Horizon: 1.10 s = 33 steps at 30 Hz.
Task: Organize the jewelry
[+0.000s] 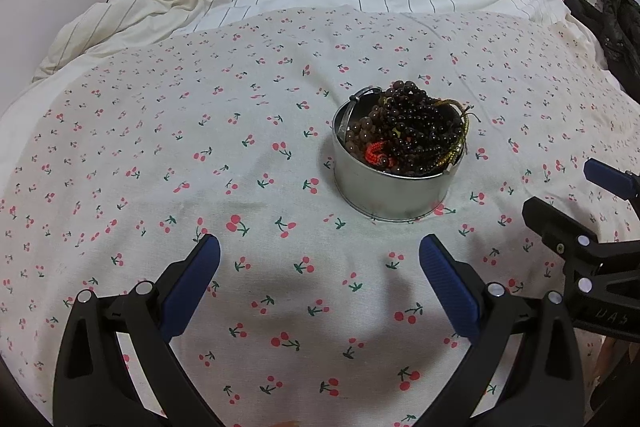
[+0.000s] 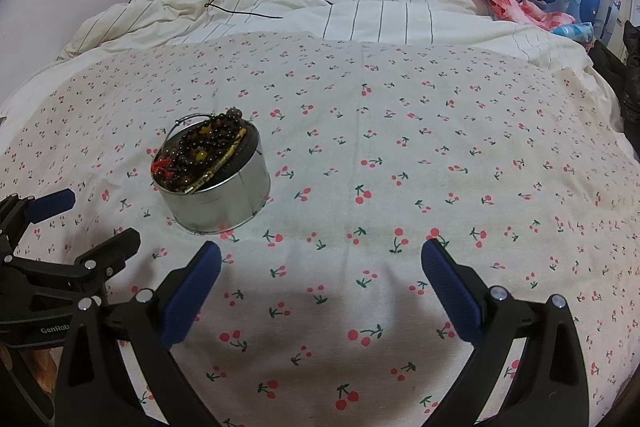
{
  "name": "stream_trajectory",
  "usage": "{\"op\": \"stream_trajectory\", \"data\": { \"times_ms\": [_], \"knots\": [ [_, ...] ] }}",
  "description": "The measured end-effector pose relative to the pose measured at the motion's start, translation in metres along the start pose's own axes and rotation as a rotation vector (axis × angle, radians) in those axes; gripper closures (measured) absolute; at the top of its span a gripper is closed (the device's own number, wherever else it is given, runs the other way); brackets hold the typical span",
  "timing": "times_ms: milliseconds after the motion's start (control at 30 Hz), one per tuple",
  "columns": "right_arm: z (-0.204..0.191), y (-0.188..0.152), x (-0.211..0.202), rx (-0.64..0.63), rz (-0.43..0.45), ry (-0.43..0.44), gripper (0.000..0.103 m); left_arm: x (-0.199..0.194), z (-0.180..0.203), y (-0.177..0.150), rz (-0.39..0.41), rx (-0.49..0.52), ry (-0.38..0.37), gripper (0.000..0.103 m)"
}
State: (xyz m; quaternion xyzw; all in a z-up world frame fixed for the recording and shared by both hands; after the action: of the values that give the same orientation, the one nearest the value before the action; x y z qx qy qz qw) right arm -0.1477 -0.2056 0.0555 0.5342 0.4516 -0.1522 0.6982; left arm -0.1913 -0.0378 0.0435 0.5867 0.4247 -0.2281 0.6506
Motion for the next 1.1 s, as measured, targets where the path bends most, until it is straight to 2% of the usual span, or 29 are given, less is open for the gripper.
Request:
{"op": "stream_trajectory", "data": {
  "times_ms": [1100],
  "knots": [
    [0.0019, 0.0017, -0.0009, 0.001, 0.001, 0.000, 0.007, -0.0004, 0.0035, -0.0004, -0.001, 0.007, 0.003, 0.007]
  ]
}}
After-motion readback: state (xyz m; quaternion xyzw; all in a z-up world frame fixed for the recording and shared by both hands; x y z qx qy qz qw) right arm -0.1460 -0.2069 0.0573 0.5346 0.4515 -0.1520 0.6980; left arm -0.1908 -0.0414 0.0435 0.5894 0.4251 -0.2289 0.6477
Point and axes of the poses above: each gripper's, at about its wrist camera, not at the fingertips, and x roughly the way its jaws point, z to its right, y to its top, the point moved 2 cm from there along x, roughly the way its jaws point, and after that the axes turned 5 degrees about -y, right-handed, at the moved point
